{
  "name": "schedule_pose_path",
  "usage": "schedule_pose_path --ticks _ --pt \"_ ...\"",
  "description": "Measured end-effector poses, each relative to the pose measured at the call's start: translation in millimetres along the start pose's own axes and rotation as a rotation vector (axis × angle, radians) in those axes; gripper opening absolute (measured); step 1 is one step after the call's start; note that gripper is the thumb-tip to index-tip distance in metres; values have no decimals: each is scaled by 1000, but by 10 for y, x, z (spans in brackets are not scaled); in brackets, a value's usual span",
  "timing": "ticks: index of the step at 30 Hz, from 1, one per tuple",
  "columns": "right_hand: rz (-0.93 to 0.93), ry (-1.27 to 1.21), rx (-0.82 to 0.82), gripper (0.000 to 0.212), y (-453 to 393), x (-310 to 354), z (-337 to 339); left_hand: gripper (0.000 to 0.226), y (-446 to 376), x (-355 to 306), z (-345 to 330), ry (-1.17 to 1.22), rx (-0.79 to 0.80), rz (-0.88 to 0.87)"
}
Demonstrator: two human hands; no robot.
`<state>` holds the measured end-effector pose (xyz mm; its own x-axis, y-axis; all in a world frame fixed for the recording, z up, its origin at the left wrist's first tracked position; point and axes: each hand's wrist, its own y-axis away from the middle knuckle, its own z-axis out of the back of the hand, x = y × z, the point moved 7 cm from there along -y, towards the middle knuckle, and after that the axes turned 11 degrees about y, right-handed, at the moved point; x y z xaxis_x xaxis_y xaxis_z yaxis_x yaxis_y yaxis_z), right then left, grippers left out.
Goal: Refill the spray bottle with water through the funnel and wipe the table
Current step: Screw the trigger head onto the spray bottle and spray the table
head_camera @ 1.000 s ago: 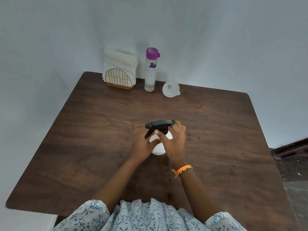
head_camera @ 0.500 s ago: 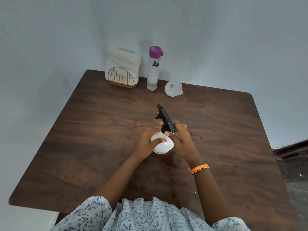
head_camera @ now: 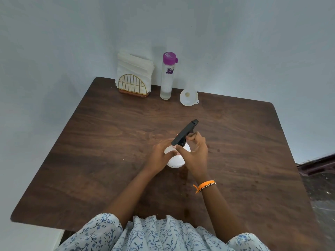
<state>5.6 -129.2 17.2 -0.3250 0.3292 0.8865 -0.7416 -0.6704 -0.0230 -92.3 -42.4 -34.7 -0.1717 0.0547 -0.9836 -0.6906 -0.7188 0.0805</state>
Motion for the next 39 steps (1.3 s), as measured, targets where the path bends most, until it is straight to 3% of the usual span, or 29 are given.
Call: schedule_pose_path --ticks 6,8,11,15,20,24,33,37,39 --pt "151 123 137 32 24 12 -38 44 -3 -20 -4 22 8 -3" --pt "193 160 154 37 26 18 -67 39 5 -30 -13 25 3 1" --pt "94 97 5 26 3 2 -2 31 16 -79 -18 -9 -12 -17" --pt "-33 -6 -177 34 55 -36 -3 33 8 -58 -1 -90 -53 -51" --pt "1 -41 -67 25 129 -108 -38 34 -2 -84 4 -63 -84 -44" --pt "19 55 18 32 117 -141 -67 34 2 -66 -13 -20 -78 -36" --pt "37 -3 -100 27 99 -169 -34 36 13 -57 -33 -31 -150 -22" --pt "21 53 -13 31 69 -121 -100 34 -6 -40 11 -53 -210 -32" --pt "31 112 6 31 43 -67 -110 33 -64 -74 28 -102 -163 -3"
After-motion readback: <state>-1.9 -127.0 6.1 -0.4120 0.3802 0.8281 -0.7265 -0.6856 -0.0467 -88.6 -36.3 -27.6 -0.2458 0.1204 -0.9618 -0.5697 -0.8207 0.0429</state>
